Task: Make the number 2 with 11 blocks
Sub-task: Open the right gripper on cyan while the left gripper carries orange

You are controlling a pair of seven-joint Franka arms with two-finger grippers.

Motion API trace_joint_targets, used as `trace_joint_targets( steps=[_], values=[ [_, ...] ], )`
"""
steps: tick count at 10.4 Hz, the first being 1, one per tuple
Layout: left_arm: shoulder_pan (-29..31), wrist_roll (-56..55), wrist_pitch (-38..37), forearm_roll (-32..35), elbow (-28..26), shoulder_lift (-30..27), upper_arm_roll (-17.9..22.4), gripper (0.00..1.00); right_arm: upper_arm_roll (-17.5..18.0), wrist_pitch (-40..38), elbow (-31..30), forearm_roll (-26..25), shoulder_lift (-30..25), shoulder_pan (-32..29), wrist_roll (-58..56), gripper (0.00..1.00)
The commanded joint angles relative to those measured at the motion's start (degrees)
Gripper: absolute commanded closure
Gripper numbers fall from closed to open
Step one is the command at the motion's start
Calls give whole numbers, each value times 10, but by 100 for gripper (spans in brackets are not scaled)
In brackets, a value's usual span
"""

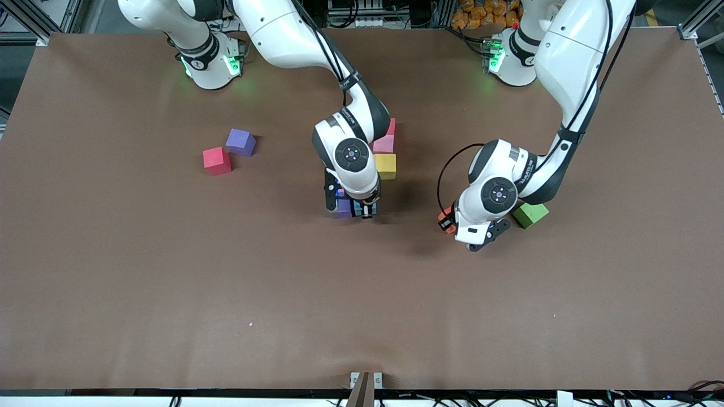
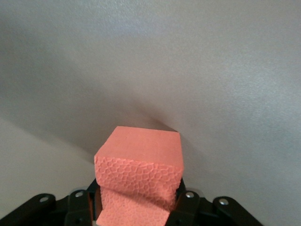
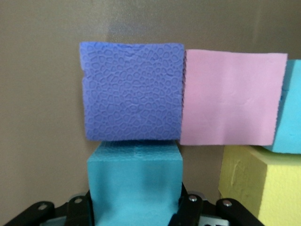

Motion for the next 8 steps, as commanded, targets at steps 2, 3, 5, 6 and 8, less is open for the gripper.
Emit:
trace_joint_targets(
  steps=[2,3,5,6,8],
  values=[
    [-7,-89,1,-28,13,0,-1,57,0,-4,15,-4,12,-1,10,53],
    [-18,-120,2,-27,16,0,-1,57,0,-4,15,-5,13,-1,10,53],
    [-27,-198,2,-28,27,1,-1,59,0,-4,15,-5,13,-1,11,53],
    [-33,-235,2,-28,30,4,-1,59,0,-4,15,-5,13,-1,11,52],
    [-73,-345,14,-21,30,6,1,59,-1,-4,15,-6,13,-1,11,52]
  ],
)
